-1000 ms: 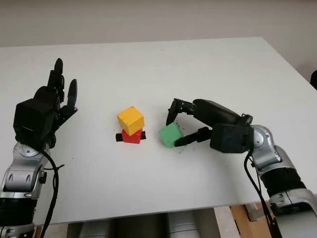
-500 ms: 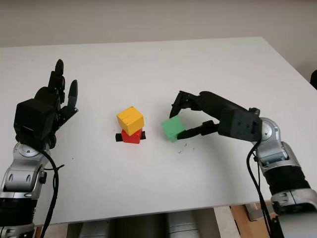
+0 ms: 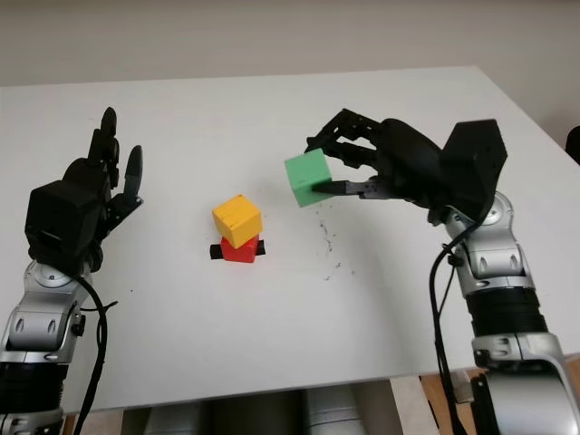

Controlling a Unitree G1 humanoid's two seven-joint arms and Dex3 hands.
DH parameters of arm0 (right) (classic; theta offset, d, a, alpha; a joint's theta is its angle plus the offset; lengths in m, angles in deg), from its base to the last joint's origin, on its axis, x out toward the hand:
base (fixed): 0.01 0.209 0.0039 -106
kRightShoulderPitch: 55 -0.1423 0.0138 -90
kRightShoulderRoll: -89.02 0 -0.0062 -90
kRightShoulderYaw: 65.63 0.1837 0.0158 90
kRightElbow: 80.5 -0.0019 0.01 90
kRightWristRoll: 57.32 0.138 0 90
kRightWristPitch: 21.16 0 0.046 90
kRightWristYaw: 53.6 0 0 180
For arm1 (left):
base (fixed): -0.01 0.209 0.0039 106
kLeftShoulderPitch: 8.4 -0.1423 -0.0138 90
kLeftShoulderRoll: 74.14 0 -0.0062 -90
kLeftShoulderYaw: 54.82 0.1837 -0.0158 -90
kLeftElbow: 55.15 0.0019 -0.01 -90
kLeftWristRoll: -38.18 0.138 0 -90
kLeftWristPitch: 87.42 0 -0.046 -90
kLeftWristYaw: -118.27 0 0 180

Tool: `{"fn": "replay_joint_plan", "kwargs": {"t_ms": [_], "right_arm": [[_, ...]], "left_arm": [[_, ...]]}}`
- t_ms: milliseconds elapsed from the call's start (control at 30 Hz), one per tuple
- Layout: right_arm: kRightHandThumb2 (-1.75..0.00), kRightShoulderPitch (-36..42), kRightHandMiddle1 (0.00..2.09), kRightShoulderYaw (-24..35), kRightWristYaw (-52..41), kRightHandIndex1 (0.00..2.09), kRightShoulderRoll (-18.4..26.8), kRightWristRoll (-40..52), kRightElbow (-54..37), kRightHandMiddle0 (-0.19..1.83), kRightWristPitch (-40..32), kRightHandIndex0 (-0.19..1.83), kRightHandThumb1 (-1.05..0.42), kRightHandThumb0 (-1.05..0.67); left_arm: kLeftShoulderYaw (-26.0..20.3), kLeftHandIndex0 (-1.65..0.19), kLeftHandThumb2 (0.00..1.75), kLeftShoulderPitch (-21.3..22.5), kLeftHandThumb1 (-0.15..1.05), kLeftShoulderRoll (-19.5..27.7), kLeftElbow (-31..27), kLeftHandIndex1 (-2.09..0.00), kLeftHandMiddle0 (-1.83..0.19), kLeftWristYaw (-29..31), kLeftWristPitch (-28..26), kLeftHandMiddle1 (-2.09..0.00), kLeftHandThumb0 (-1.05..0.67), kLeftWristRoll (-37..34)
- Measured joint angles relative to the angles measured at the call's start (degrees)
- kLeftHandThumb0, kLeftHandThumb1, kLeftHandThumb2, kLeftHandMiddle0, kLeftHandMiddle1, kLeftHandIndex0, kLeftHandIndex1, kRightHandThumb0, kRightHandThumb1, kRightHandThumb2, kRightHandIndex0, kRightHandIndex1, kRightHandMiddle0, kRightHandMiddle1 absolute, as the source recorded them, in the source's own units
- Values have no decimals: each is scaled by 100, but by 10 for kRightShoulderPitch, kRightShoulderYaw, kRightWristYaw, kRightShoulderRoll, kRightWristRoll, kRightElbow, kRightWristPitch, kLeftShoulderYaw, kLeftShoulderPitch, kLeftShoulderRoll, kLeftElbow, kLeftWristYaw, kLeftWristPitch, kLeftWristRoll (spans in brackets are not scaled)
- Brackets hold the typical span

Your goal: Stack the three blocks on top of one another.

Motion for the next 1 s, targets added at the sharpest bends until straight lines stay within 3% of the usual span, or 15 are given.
{"fn": "replay_joint_plan", "kwargs": {"t_ms": [367, 567, 1000], "right_arm": [[-6, -76, 174, -14, 6, 2, -81, -2, 53, 21, -57, 22, -98, -43], [-5, -90, 165, -25, 6, 5, -115, -17, 99, 32, -55, 26, -96, -46], [-6, -102, 164, -26, 5, 5, -162, -33, 165, 34, -36, 26, -96, -47]], "left_arm": [[0, 16, 73, -2, 105, -1, -9, -5, 15, -2, -7, -5, -73, 1], [0, 15, 71, -5, 105, -1, -12, -5, 14, -3, -13, -5, -76, 0], [0, 15, 73, -7, 105, -1, -12, -5, 13, -8, -10, -6, -76, 1]]}}
